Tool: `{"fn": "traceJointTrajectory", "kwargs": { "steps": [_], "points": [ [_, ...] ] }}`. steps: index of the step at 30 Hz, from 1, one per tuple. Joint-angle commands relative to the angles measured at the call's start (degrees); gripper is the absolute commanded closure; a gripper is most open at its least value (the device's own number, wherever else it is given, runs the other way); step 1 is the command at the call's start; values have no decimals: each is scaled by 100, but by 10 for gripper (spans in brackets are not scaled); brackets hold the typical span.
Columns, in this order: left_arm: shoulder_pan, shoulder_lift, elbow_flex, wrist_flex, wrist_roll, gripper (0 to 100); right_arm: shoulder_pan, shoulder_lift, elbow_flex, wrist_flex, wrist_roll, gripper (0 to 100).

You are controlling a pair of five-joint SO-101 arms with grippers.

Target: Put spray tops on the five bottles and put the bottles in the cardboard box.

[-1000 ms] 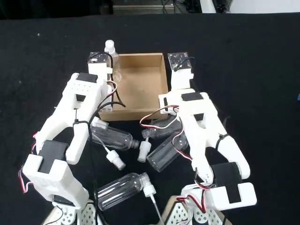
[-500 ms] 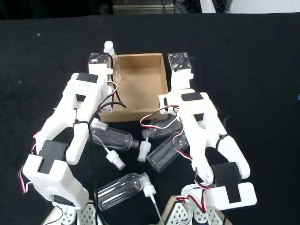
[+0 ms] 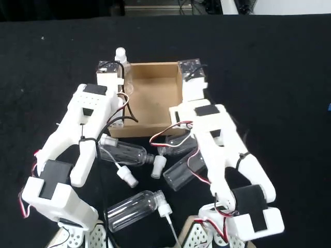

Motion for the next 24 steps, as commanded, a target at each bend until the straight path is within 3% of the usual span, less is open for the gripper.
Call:
{"fn": "traceJointTrajectory", "kwargs": {
  "steps": [1,6,21,24],
  "points": [
    [75,-413,-75,-79,26,895,-202,-541,-101,18,53,871],
    [22,-413,-532,264,9,766,-202,-1235,40,35,26,871],
    [-321,-413,-1516,870,-9,770,-132,-1938,418,0,0,874],
    [-593,-413,-1701,1073,9,770,44,-1938,374,-9,0,944]
  ]
}}
